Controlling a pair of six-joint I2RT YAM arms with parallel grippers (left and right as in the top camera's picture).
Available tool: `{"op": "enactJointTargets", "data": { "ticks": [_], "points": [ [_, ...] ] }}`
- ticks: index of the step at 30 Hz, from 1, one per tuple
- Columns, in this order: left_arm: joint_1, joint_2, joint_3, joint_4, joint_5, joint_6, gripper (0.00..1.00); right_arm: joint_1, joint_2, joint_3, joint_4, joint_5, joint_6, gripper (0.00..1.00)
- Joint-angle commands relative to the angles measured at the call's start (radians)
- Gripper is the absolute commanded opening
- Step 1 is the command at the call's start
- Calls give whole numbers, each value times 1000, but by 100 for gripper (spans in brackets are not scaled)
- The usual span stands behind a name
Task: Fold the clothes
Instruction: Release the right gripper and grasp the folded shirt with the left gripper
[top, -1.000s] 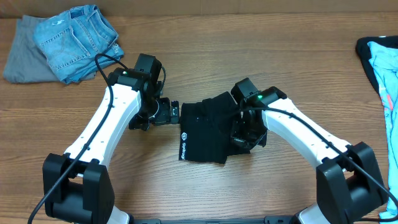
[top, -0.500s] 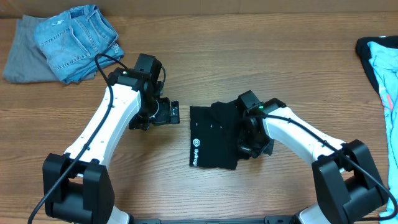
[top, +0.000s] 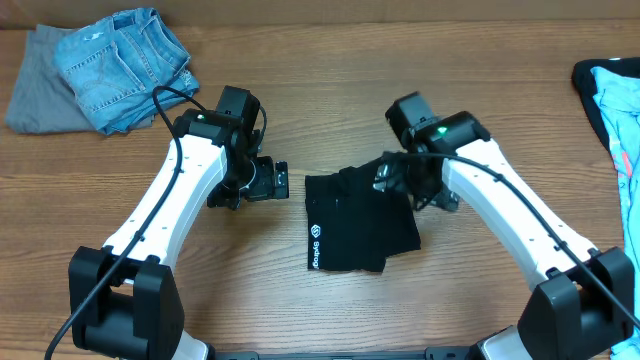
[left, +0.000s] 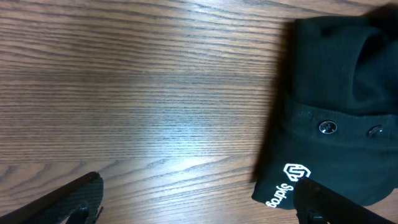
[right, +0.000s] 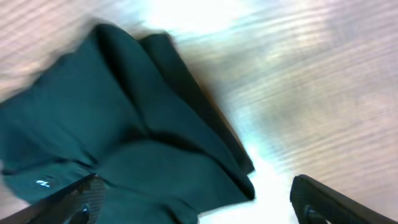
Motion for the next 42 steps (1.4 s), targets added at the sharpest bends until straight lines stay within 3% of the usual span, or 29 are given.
{"op": "enactJointTargets", "data": {
  "ticks": [1,4,7,9,16,21,25,30,32,34,35,36,37,42],
  "points": [
    [3,-4,-3,5,5,1,100,-3,-17,21,70,-78,-120,77],
    [3,-4,-3,6,5,1,100,-3,0,21,135,-128,-138,33],
    [3,-4,-3,5,5,1,100,-3,34,21,167,-152,-138,11],
    [3,-4,-3,3,5,1,100,-3,66,16,182,-168,-138,6],
    [3,-4,-4,2,11,1,100,-5,188,-45,244,-111,-128,5],
    [1,-4,-5,4,66,19,100,-37,219,-45,253,-69,-127,12],
    [-14,-4,-11,31,192,159,100,-73,219,-26,239,-69,-127,16],
    [-61,-4,-62,72,211,165,100,-112,185,108,93,-69,-127,20],
    [-74,-4,-95,103,217,162,100,-120,156,193,9,-69,-127,29],
    [-83,-4,-136,147,248,161,100,-125,126,283,-71,-70,-127,51],
    [-87,-4,-156,170,273,161,100,-127,112,326,-109,-70,-127,77],
    [-89,-4,-180,201,302,161,100,-127,101,360,-138,-70,-127,95],
    [-89,-4,-204,234,331,161,100,-127,90,396,-171,-70,-127,100],
    [-89,13,-312,393,397,147,100,-127,26,459,-269,-70,-130,100]
  ]
}}
